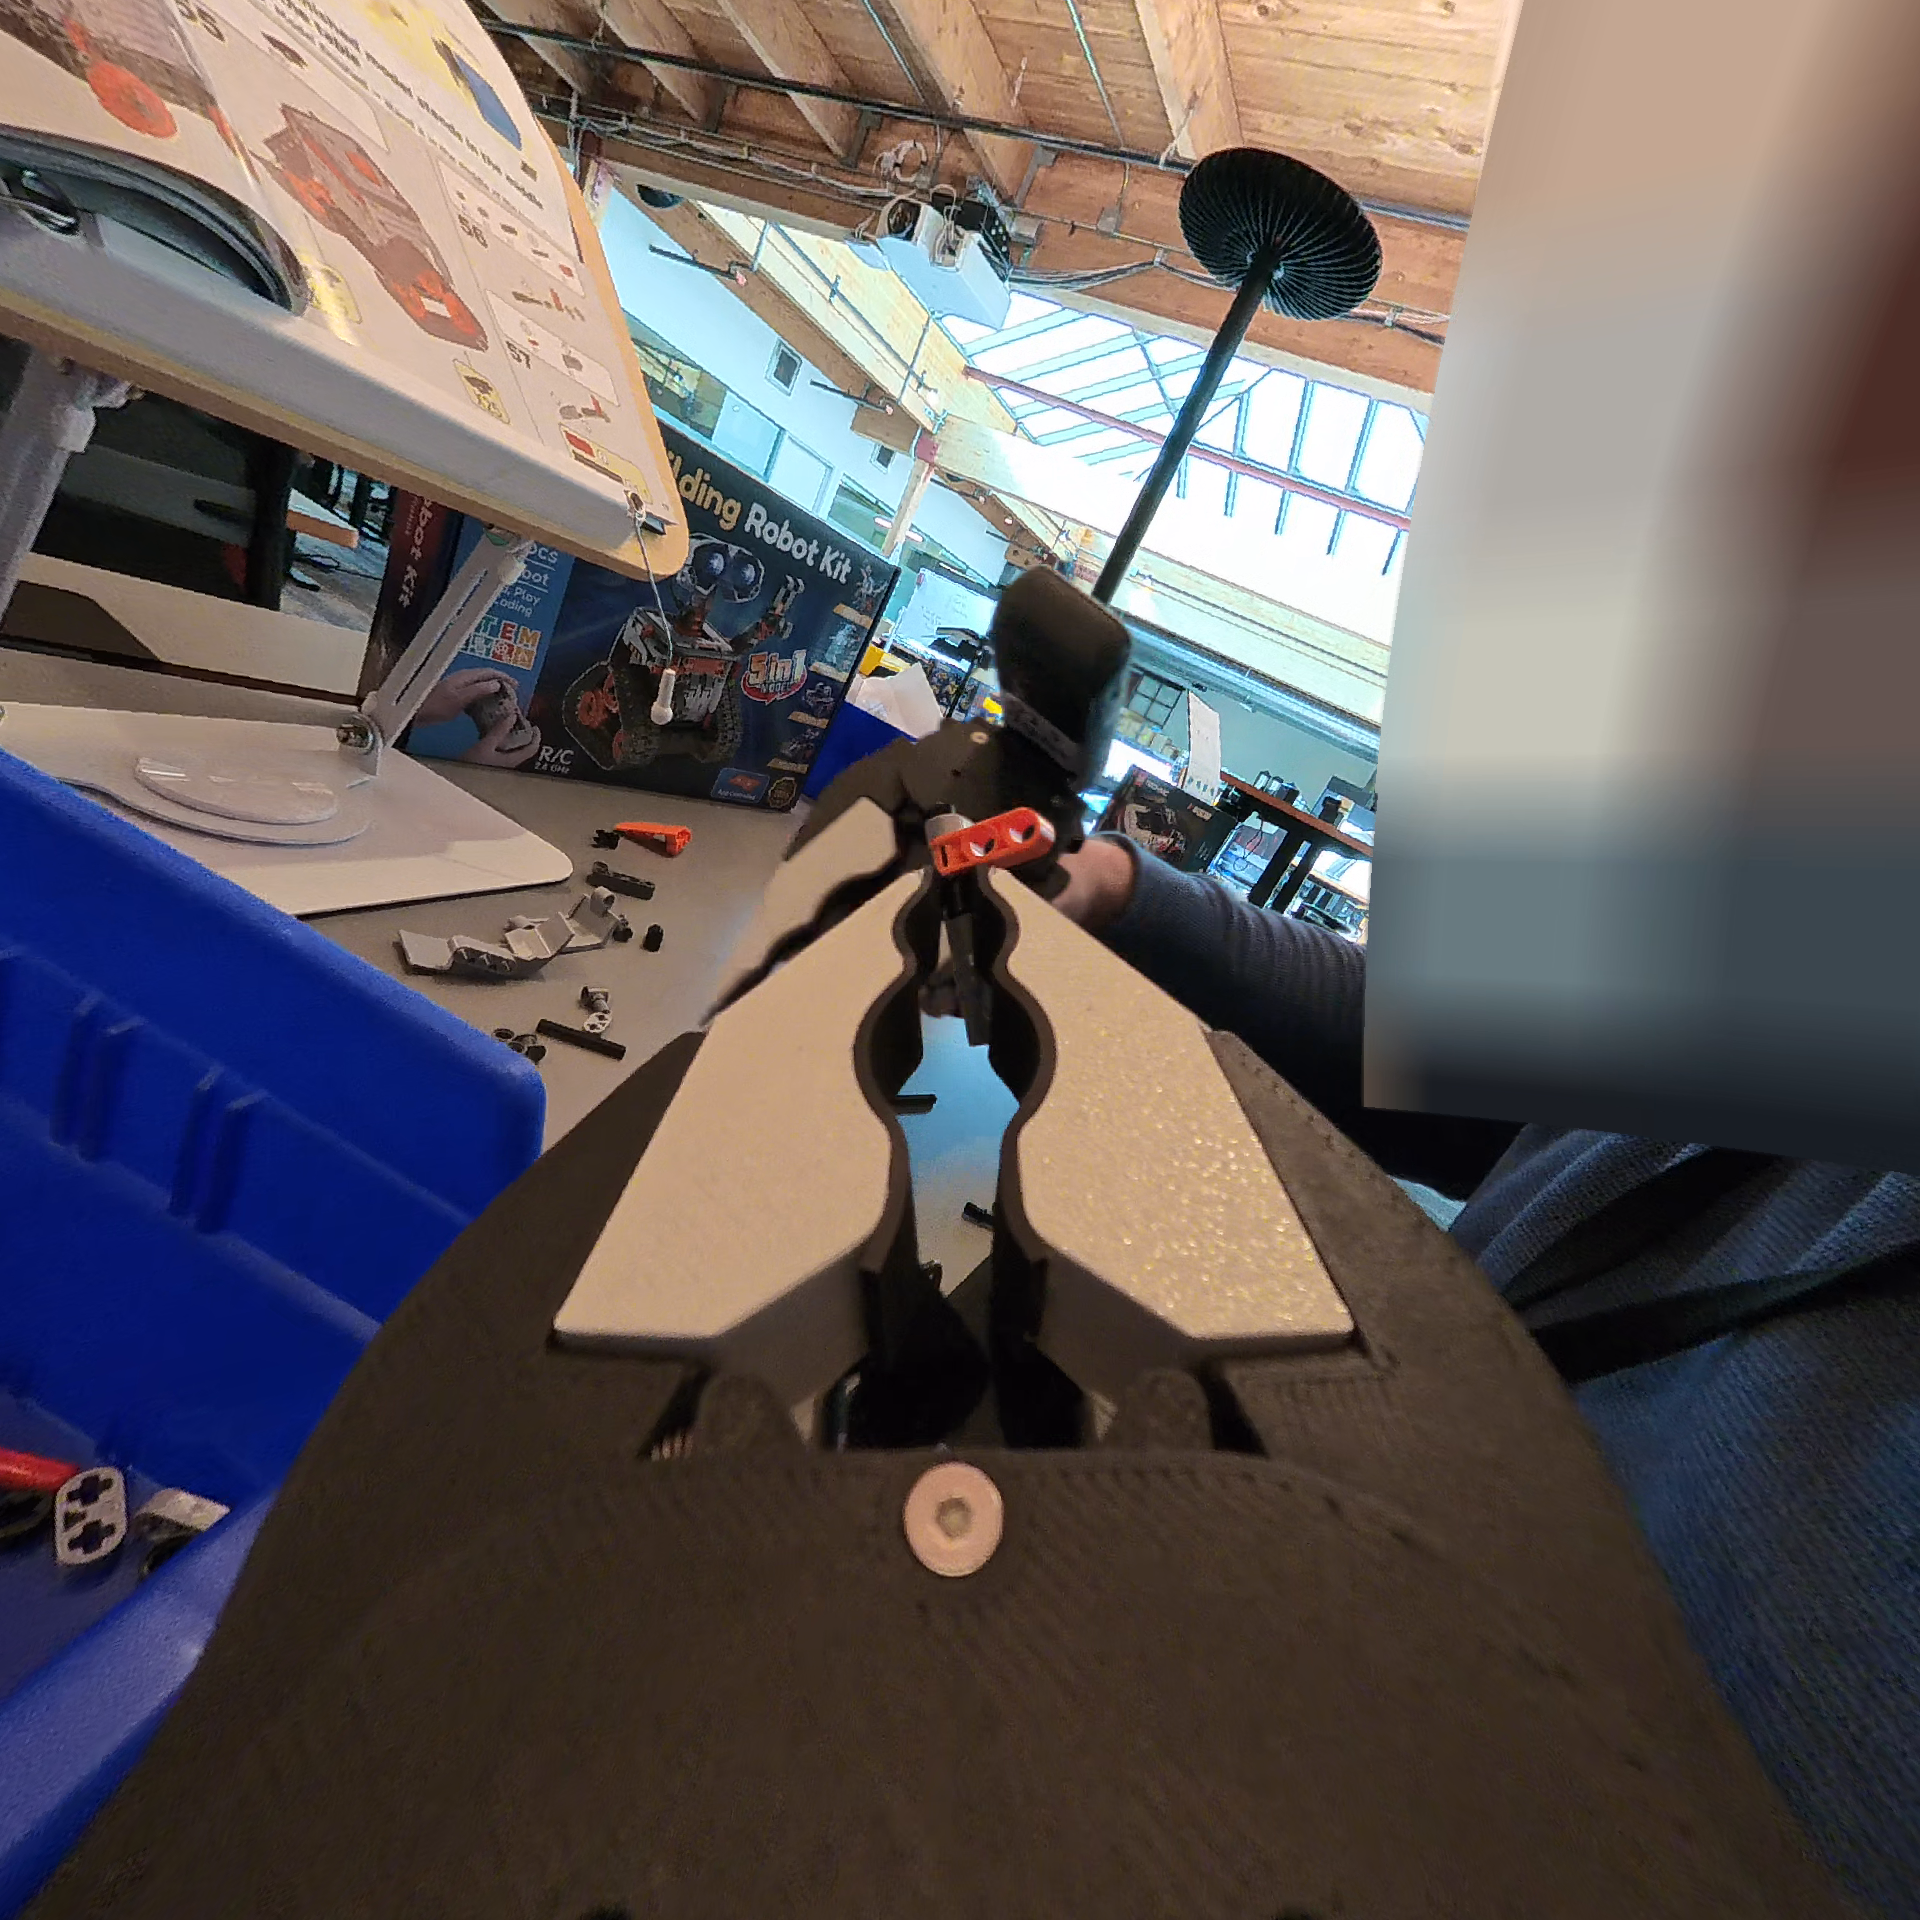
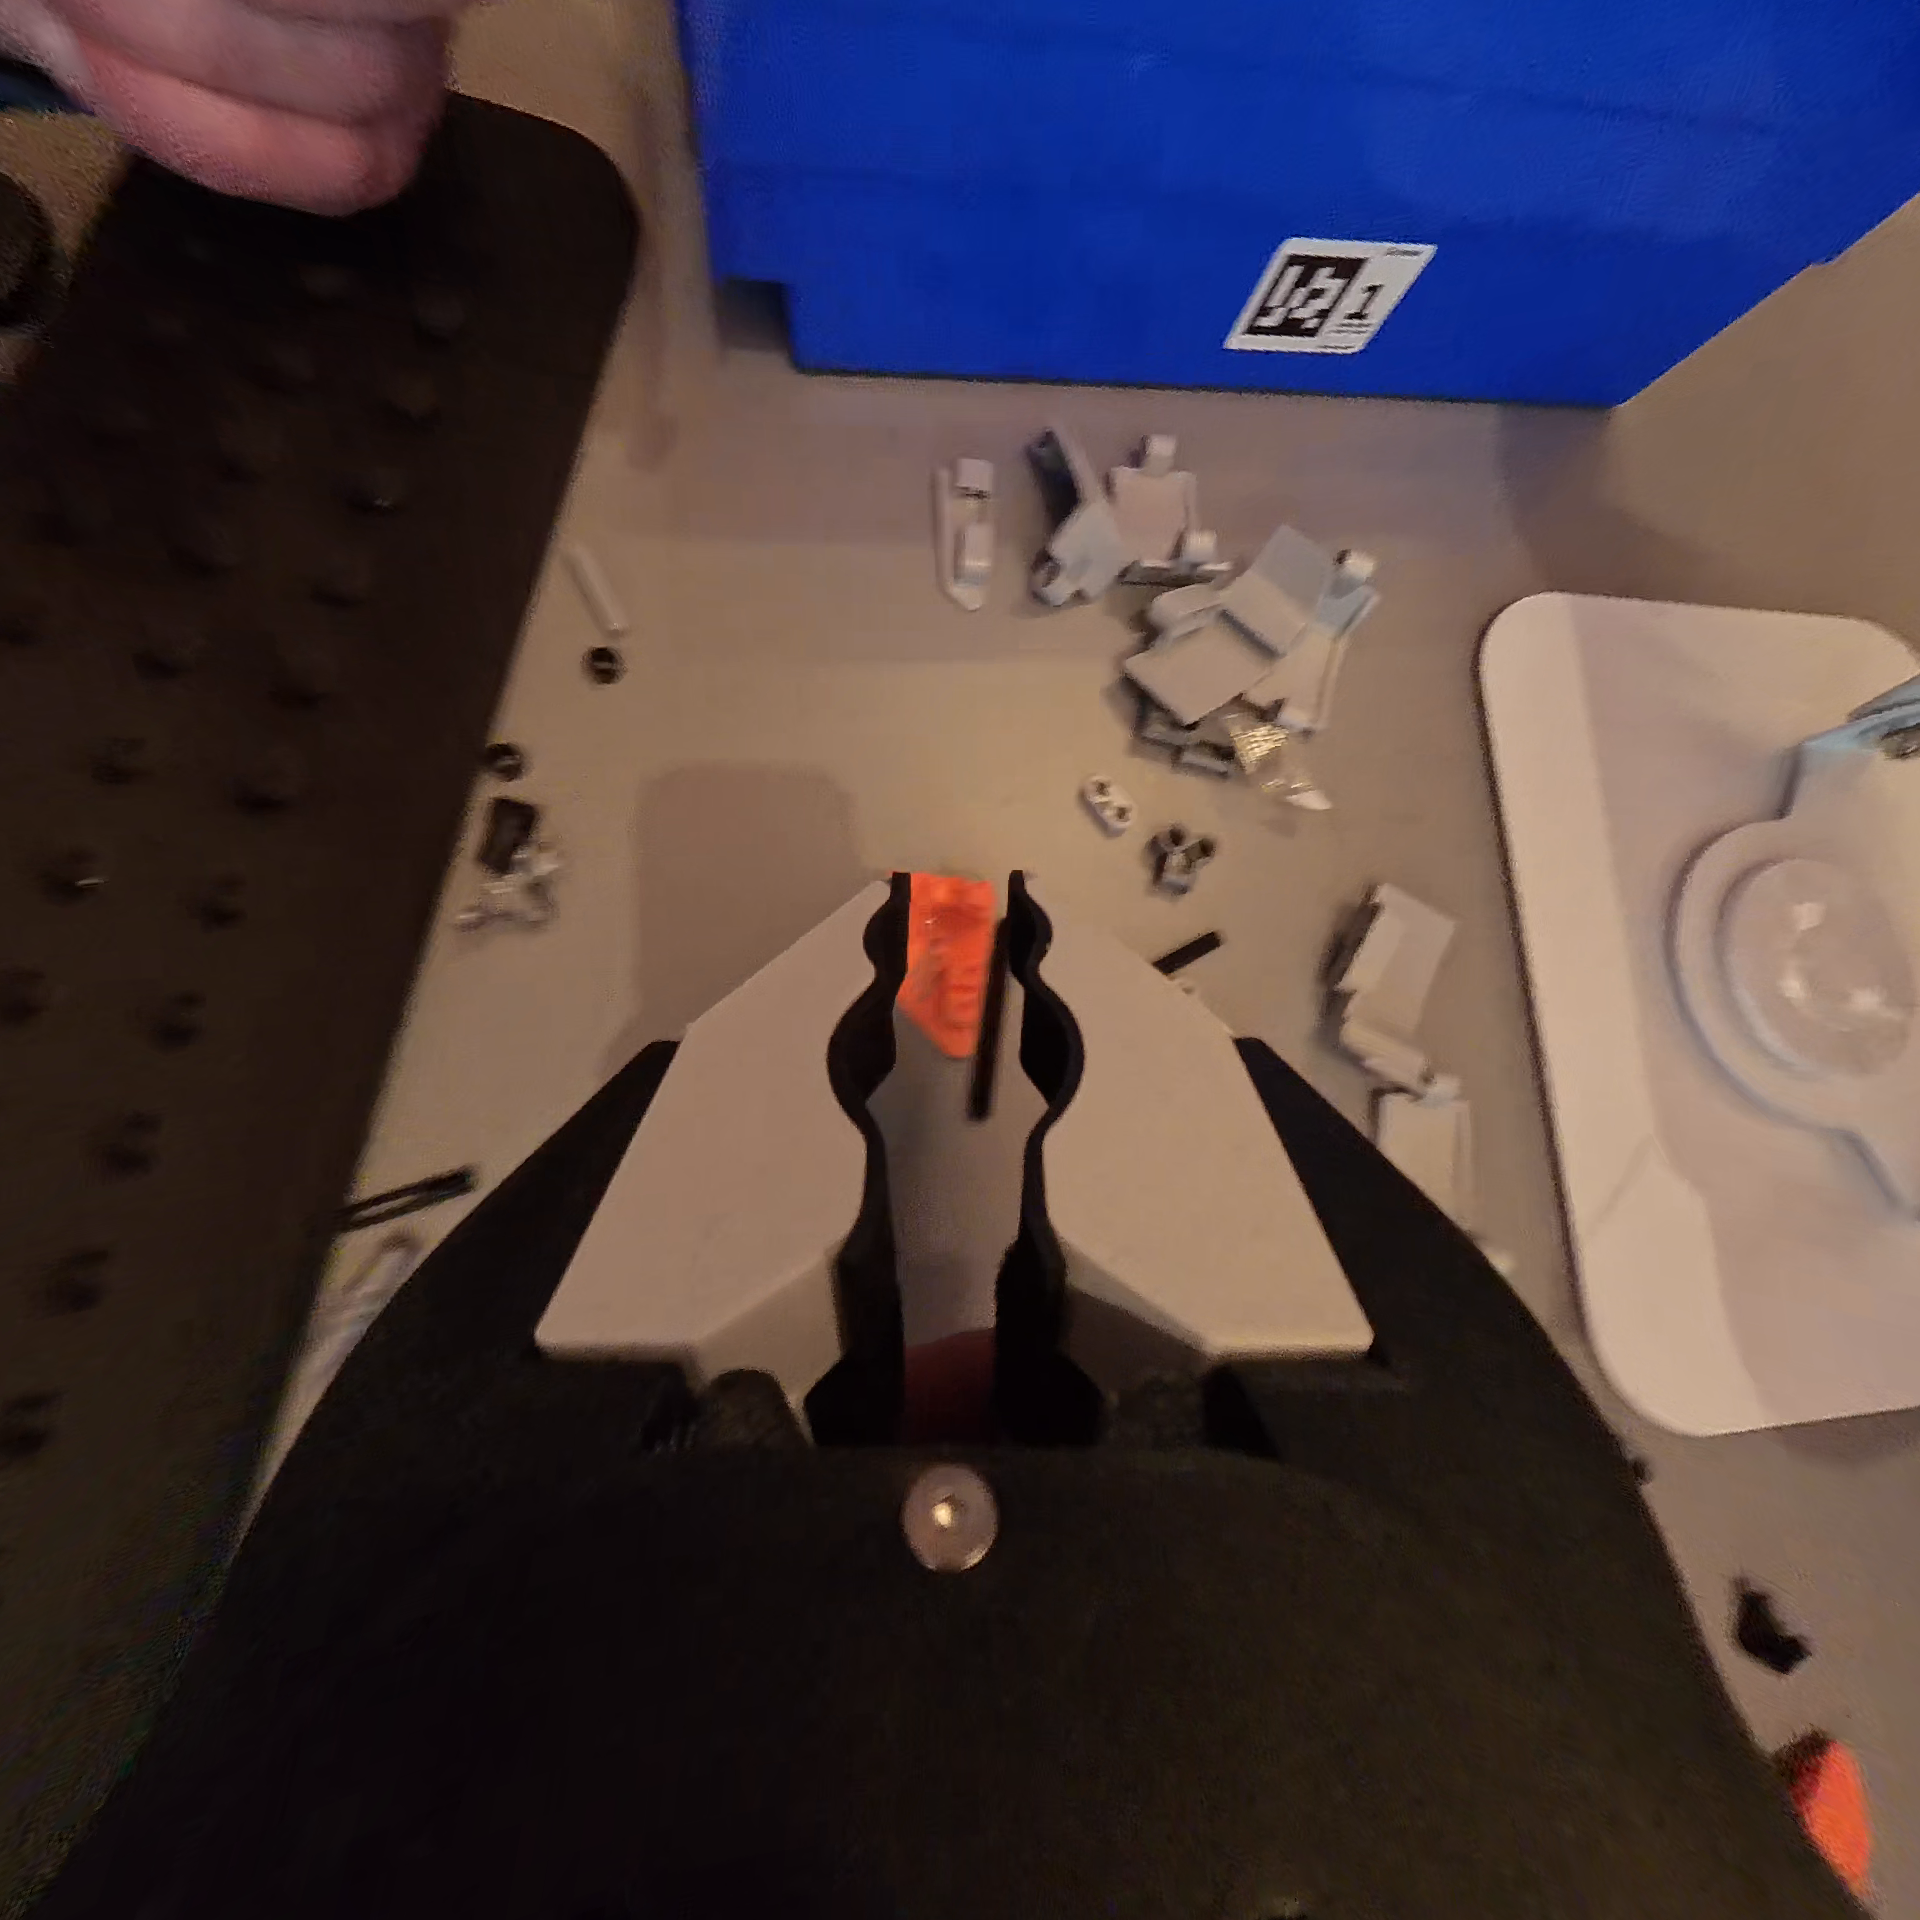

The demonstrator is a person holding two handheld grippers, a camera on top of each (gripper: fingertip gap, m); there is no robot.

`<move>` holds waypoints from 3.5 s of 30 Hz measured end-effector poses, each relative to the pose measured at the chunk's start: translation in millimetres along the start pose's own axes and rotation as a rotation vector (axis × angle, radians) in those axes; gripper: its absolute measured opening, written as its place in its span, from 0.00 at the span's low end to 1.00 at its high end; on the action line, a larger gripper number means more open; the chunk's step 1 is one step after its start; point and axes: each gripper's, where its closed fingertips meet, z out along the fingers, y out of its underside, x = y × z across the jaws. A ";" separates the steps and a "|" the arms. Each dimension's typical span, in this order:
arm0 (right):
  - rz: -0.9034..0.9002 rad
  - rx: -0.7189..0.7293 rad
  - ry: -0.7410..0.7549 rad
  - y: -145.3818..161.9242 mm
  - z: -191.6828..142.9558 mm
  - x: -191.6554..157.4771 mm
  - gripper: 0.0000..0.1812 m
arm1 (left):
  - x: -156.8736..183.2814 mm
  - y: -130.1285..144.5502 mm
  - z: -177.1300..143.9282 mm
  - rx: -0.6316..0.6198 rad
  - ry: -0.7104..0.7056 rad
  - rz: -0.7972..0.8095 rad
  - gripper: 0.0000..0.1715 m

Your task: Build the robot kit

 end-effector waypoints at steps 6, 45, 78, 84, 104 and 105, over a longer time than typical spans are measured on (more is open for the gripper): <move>-0.125 0.004 -0.059 -6.5 31.9 28.3 0.08 | -1.1 -1.9 -0.9 0.013 0.014 -0.022 0.03; 0.062 0.546 -0.361 -95.9 -67.9 -32.3 0.02 | 6.9 29.8 32.4 -0.207 -0.160 0.780 0.02; -0.161 0.366 -0.328 -74.7 -62.2 -48.7 0.02 | 9.3 49.5 36.2 -0.288 -0.129 0.898 0.02; -0.255 0.232 -0.273 -59.6 -55.6 -51.2 0.01 | 4.9 64.0 38.1 -0.385 -0.123 0.975 0.02; -0.296 0.043 -0.245 -18.2 -14.7 -62.4 0.01 | -13.6 93.3 48.4 -0.550 -0.135 0.923 0.00; -0.293 0.044 -0.243 -17.1 -14.6 -61.4 0.01 | -15.5 89.1 49.1 -0.533 -0.154 0.914 0.00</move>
